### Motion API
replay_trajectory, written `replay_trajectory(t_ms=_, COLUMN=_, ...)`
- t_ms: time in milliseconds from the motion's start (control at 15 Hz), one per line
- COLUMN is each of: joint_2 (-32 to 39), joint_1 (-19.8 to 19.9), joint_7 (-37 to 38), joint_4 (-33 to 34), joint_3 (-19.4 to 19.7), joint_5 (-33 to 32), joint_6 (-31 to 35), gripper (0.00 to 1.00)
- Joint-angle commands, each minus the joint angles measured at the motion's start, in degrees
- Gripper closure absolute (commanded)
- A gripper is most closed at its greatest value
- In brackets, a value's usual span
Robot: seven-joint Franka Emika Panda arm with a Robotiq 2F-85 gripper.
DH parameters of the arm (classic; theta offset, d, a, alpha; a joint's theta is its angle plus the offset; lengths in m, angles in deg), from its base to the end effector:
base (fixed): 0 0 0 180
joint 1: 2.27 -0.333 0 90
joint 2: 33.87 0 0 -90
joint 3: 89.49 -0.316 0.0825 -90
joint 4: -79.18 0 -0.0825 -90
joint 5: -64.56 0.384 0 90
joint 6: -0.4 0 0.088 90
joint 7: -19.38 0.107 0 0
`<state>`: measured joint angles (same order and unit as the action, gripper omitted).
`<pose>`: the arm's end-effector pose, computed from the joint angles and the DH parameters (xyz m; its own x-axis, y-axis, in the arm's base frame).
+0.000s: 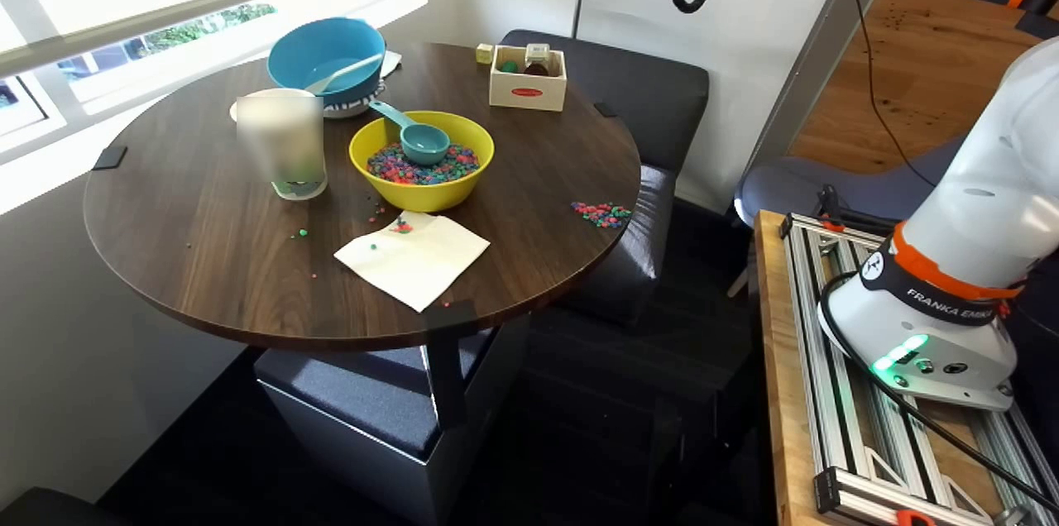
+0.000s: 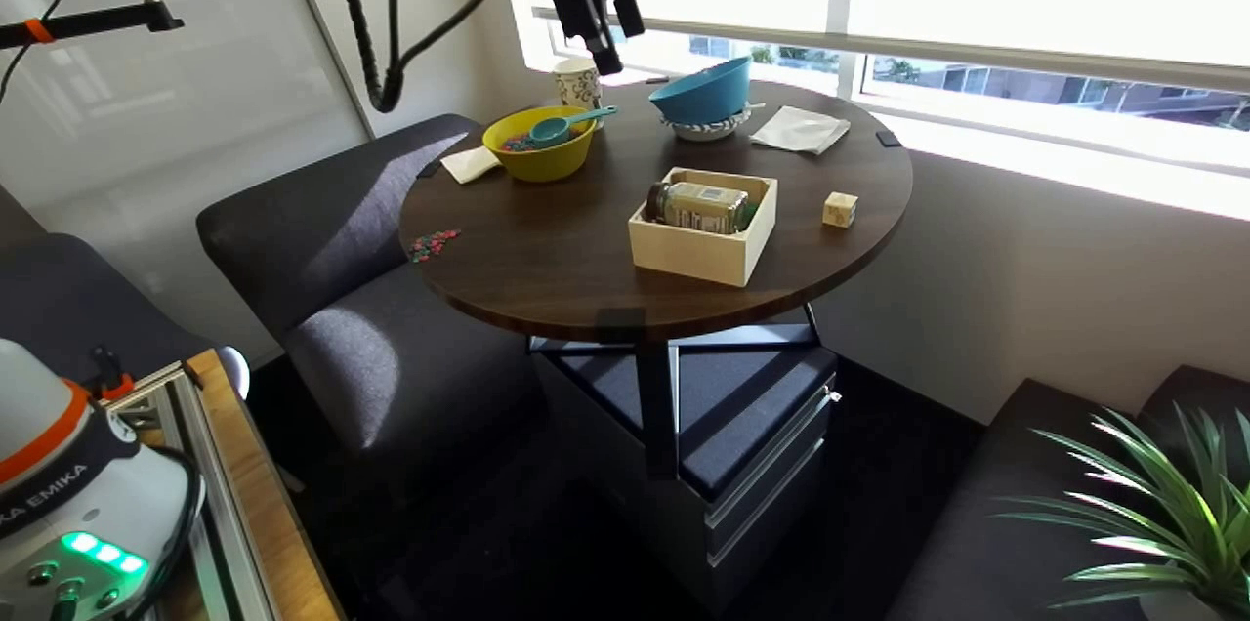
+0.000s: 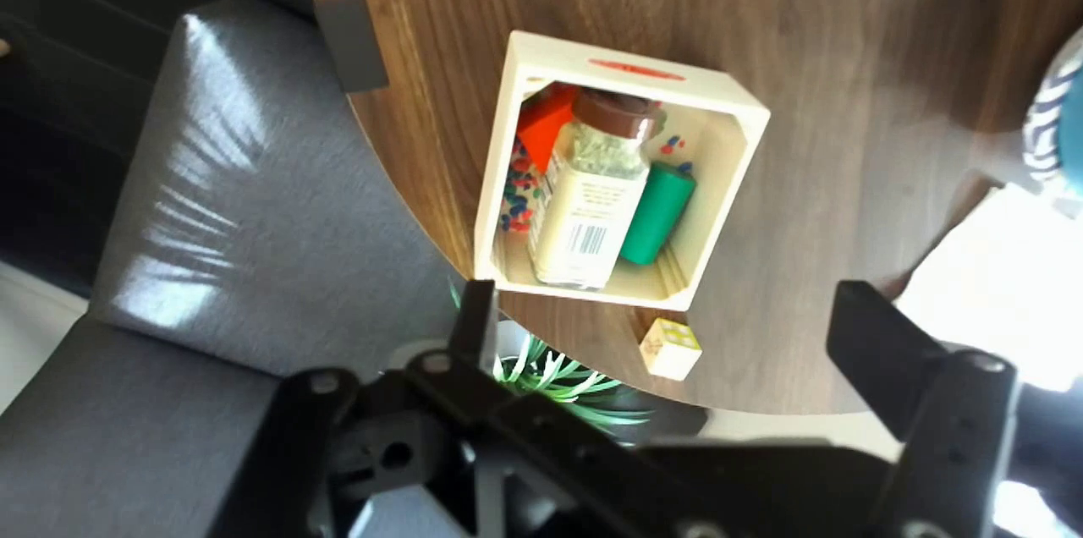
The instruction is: Take the jar out of the box and put it on the table
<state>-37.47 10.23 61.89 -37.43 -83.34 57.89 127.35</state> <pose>0.5286 -0.1834 0.4967 0.5074 -0.8268 0.2426 -0.8376 -0.5394 -0.0865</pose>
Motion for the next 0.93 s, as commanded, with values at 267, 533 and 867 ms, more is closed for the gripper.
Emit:
replay_trajectory(t_ms=267, joint_2=6.6, joint_1=-1.3, joint_7=-2.7, joint_4=4.0, joint_3=2.4, joint_5=-0.9, joint_6=-1.7, gripper=0.0)
replay_trajectory(t_ms=533, joint_2=10.3, joint_1=-2.0, joint_7=-0.4, joint_4=7.0, joint_3=2.2, joint_5=-2.5, joint_6=-4.7, gripper=0.0)
replay_trajectory(t_ms=867, joint_2=20.6, joint_1=-3.8, joint_7=-1.1, joint_4=12.6, joint_3=2.4, joint_5=-0.3, joint_6=-4.7, gripper=0.0)
